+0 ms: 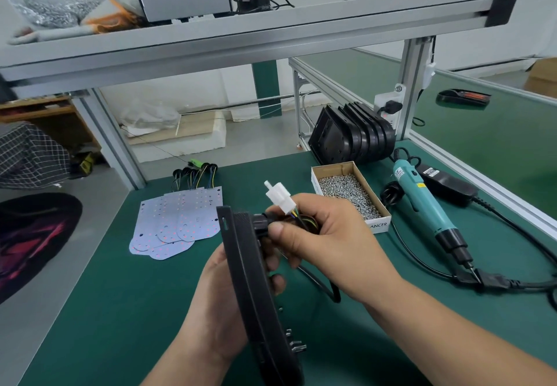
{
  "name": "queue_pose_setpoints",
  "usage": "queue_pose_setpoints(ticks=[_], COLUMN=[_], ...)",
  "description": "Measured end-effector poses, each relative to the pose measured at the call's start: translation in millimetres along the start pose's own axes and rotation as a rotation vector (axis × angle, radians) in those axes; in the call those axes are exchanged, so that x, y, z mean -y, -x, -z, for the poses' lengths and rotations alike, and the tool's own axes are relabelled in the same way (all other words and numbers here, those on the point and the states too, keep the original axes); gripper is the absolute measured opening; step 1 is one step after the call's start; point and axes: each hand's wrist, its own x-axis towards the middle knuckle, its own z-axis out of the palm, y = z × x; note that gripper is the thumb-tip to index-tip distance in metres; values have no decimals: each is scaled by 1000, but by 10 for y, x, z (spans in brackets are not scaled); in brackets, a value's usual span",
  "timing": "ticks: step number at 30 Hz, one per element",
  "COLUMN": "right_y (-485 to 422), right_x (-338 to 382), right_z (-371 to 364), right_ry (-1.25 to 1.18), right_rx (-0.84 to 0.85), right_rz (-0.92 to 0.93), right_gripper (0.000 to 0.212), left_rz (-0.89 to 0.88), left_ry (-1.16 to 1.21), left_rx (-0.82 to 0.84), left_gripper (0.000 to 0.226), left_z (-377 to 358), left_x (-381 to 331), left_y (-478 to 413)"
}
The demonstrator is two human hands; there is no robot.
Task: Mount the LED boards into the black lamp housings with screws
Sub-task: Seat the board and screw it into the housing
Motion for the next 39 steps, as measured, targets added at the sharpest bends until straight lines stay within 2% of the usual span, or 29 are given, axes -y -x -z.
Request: queue_pose_setpoints(ticks=[2,6,8,14,18,23,25,27,30,33,36,39], right_y=[16,59,68,63,30,19,15,10,-3,-24,-48,-53], right_x=[1,7,17,42,46,55,58,50,45,57,61,43], right_z=[-7,-45,-54,-48,-2,54,67,78,90,142,186,168], right_ry=[67,117,148,30,26,157,116,86,87,60,-16,-83], right_rx=[-25,-51,-59,-9,45,55,63,66,73,135,192,176], right_rz=[19,34,52,18,-11,30,25,21,40,73,95,74], right_gripper=[6,6,10,10,15,14,13,13,13,10,8,8], left_rz=[-8,-26,-8,58,61,67,59,46,4,7,3,26], left_ry=[11,-42,-68,-33,-32,-40,-62,-48,-42,-73,-40,-16], left_rx=[-16,-44,-33,-52,-27,-22,-12,-12,-7,22,27,26], left_gripper=[76,58,63,52,56,33,39,30,33,49,36,30], left_z=[-54,-107,-135,-264,-244,-199,-165,-150,-130,-142,-148,-155], left_x=[-25,-53,-85,-143,-136,-116,-114,-98,-88,-108,-92,-77], left_y=[0,41,82,156,155,112,100,92,68,81,98,93])
